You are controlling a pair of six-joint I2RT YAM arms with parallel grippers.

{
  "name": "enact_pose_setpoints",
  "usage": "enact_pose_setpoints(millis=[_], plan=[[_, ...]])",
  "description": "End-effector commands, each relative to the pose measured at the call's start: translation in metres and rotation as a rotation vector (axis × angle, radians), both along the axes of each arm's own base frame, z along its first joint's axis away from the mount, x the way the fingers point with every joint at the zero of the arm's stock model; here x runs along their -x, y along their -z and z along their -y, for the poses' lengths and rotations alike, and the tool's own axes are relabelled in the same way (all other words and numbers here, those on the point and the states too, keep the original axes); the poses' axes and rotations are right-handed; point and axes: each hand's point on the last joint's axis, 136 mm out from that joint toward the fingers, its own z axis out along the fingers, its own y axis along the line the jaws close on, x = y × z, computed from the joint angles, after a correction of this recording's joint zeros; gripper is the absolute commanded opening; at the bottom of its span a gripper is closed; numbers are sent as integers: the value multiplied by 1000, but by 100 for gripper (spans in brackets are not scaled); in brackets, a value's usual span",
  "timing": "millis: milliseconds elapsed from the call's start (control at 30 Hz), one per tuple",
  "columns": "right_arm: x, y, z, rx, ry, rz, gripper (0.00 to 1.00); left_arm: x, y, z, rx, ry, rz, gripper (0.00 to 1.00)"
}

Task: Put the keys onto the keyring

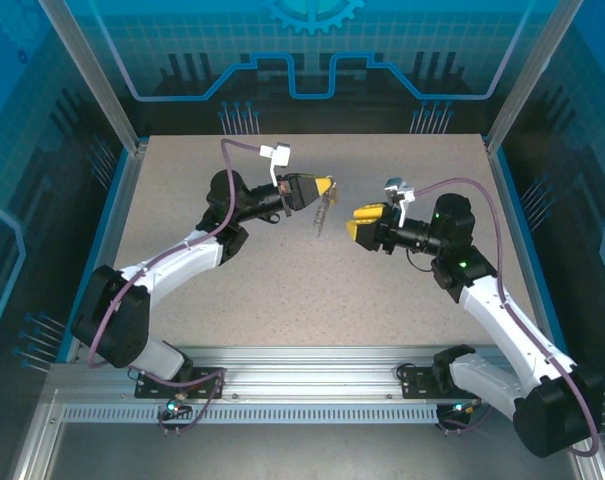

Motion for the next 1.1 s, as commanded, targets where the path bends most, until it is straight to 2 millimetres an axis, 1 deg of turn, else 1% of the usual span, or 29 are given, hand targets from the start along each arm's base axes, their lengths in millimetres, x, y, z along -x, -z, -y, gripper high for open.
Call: enact_pose_setpoints(millis=[0, 167, 233, 267, 300, 467, 567, 600, 733, 800, 833, 933, 1067], plan=[[-9, -19, 6, -32, 56, 49, 54, 16, -26, -2, 71, 27, 62, 0], [-15, -32, 3, -54, 54, 71, 59, 18, -27, 1, 89, 51, 56, 0], [-18, -33, 0, -55, 46, 62, 60, 19, -28, 3, 92, 58, 54, 0], [-19, -40, -2, -68, 40, 89, 60, 19, -27, 4, 92, 59, 54, 0], [-20, -41, -4, -69, 34, 93, 61, 19, -27, 5, 91, 62, 51, 0], [-25, -45, -14, -71, 7, 102, 61, 18, -26, 8, 86, 72, 47, 0], [-27, -38, -20, -61, -14, 89, 61, 18, -25, 10, 83, 77, 46, 0], [-28, -49, -22, -68, -19, 112, 61, 18, -25, 10, 83, 78, 46, 0], [-32, -45, -30, -63, -48, 101, 60, 18, -24, 11, 81, 81, 43, 0], [-31, -44, -33, -64, -70, 97, 58, 17, -22, 12, 79, 80, 43, 0], [-30, -43, -35, -64, -82, 95, 55, 16, -22, 12, 78, 80, 43, 0], [-25, -40, -37, -60, -110, 88, 40, 16, -22, 12, 75, 79, 45, 0], [-19, -33, -39, -47, -133, 74, 24, 15, -22, 13, 72, 77, 49, 0]])
